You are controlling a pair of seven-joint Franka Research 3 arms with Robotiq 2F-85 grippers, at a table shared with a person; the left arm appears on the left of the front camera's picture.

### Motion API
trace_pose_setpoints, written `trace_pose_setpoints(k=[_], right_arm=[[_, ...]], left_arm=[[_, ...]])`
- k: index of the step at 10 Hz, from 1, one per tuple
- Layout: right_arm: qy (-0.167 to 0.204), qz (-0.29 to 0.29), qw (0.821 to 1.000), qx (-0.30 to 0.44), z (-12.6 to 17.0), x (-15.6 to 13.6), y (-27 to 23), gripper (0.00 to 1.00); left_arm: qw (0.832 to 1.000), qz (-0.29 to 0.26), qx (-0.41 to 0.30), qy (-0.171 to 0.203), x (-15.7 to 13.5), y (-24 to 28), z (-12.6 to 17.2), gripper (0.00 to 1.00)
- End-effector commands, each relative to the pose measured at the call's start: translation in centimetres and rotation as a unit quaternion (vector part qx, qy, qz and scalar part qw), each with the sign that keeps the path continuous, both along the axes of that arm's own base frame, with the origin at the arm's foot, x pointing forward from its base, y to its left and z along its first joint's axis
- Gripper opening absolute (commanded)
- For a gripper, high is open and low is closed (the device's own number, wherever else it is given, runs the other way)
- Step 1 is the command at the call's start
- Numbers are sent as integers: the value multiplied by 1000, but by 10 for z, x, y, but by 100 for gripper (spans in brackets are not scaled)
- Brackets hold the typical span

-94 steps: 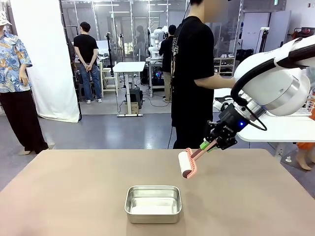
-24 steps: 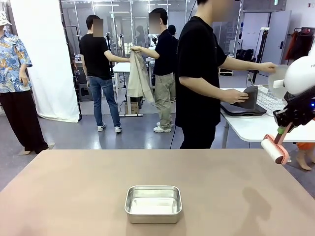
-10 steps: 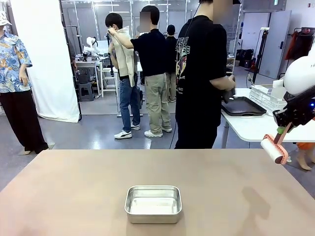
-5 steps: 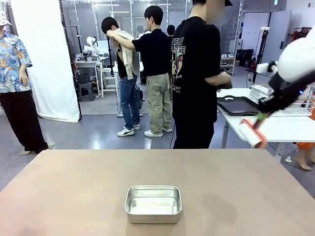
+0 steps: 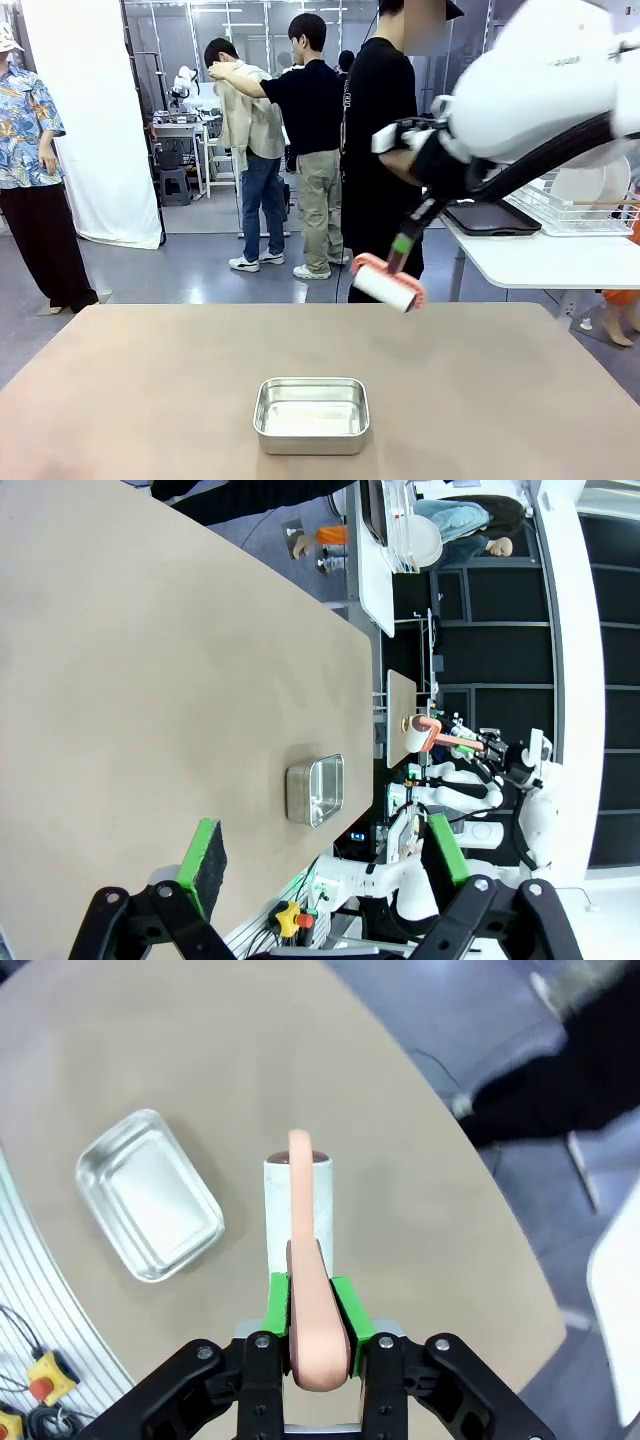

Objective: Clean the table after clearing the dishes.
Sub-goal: Place the Lint Roller back on top of the Airtight Container.

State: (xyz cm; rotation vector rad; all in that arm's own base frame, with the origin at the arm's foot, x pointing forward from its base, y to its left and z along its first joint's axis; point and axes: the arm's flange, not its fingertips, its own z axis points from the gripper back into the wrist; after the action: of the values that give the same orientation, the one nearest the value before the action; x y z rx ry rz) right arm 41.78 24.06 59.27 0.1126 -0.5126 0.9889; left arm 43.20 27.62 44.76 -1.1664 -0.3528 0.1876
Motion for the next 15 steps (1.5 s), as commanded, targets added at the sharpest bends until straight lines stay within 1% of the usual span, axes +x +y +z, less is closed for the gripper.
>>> trace_pose_setpoints(k=[1,3,4,5,6,7,8,13,14,15], right_arm=[[-29,94,994,-54,-2,5,52,23],[-24,164,982,-87,-19,-17,104,23],[-19,194,975,-108,-31,-31,120,23],[-16,206,971,-124,-42,-39,126,23],[-14,209,969,-131,-49,-44,128,23],[-18,201,971,-131,-49,-46,127,23],[-9,198,973,-115,-49,-44,137,23],[-9,199,972,-121,-51,-44,136,23],[-2,212,969,-123,-70,-43,138,23],[16,230,966,-118,-83,-44,140,23]], left_arm=[[1000,1,0,-2,-2,1,2,100],[1000,1,0,-2,-2,1,2,100],[1000,1,0,-2,-2,1,2,100],[1000,1,0,-2,-2,1,2,100],[1000,1,0,-2,-2,1,2,100],[1000,1,0,-2,-2,1,2,100],[1000,1,0,-2,-2,1,2,100],[1000,1,0,-2,-2,1,2,100],[1000,1,0,-2,-2,1,2,100],[1000,1,0,-2,-2,1,2,100]])
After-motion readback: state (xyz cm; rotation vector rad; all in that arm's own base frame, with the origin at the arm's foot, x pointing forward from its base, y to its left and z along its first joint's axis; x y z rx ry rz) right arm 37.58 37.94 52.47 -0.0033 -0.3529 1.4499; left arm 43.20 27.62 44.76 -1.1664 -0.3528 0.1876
